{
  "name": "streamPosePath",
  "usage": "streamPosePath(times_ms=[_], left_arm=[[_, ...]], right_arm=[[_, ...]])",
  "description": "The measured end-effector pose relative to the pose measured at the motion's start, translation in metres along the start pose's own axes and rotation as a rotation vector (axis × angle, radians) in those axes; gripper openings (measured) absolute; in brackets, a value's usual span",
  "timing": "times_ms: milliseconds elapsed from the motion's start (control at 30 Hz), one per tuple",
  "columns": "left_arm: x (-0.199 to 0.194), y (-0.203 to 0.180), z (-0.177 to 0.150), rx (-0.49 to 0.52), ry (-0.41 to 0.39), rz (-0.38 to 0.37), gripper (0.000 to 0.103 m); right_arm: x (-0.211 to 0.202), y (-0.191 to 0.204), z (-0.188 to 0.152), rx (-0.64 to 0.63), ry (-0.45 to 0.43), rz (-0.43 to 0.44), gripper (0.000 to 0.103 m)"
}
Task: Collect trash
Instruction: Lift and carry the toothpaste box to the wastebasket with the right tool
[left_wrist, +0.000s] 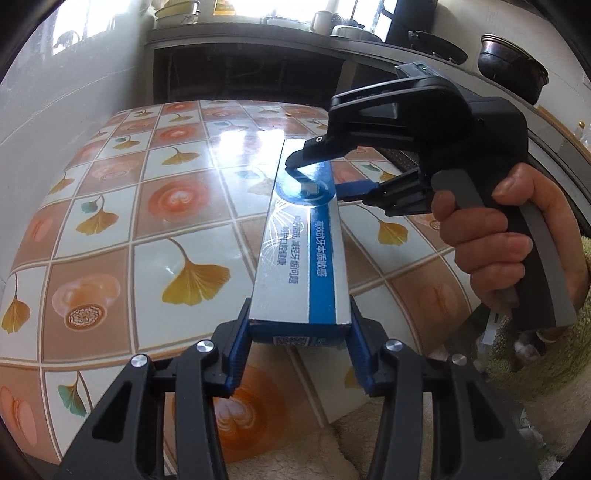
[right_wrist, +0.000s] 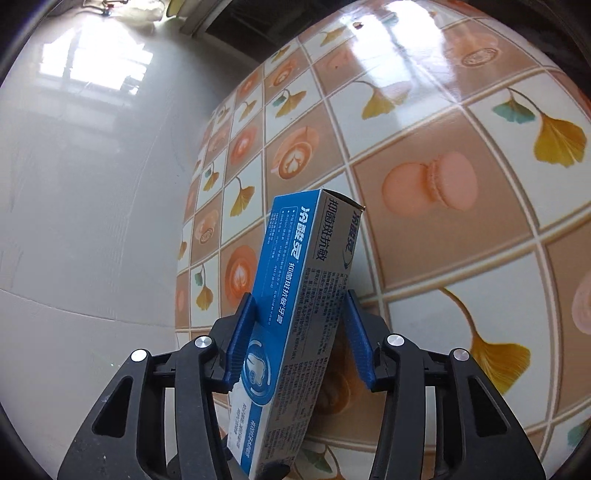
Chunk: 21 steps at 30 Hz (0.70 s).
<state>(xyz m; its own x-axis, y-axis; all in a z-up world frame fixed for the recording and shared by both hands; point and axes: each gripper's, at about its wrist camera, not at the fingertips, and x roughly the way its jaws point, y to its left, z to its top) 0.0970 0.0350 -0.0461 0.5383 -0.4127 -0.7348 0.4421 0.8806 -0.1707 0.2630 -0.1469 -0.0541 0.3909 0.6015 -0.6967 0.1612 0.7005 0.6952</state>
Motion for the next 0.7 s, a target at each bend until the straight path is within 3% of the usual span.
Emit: streamPosePath(times_ms=[533, 700], left_arm=[[-0.008, -0.056, 0.006, 0.146, 0.0, 0.043, 0.045], [-0.007, -0.084, 0.018, 0.216, -0.015, 0.032, 0.045]], right_arm=[[-0.05, -0.038, -0.012, 0.071, -0.107, 0.154, 0.041], [-0.084, -0.059, -0.009, 0.102, -0.166, 0.194, 0.041]])
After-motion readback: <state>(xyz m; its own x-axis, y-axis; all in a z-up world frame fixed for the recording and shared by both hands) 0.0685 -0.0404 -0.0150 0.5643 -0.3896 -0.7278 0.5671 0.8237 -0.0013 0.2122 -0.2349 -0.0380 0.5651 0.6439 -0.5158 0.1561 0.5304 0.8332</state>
